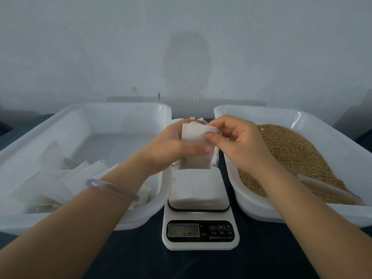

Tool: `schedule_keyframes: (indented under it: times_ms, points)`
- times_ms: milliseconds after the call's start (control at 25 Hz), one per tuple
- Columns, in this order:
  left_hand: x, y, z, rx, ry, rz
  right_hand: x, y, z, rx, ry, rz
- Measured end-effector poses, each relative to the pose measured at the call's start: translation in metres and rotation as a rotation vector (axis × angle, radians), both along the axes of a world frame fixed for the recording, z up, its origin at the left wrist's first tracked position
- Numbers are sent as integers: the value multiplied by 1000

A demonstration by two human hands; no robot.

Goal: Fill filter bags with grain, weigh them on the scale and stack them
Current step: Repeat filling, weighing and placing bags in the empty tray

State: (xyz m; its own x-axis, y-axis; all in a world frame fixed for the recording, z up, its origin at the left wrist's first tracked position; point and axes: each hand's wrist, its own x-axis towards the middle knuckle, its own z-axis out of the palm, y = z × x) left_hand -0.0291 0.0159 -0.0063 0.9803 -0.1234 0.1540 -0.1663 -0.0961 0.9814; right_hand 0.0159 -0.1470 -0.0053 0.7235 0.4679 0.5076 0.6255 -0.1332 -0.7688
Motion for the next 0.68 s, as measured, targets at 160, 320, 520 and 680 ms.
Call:
schedule_keyframes:
  times_ms: [160, 320, 520, 680]
  points:
    - [-2, -3, 2, 64, -1, -129, -6, -5, 9, 156, 46, 31]
    - [-6, -6, 5, 149, 37, -172, -9, -15, 14, 106, 101, 42]
    - [-5, -4, 3, 227, 17, -98, -11, -39, 23, -6, 141, 48]
    - [-2, -1, 0, 183, 45, -78, 29, -112, 27, -479, 158, -289]
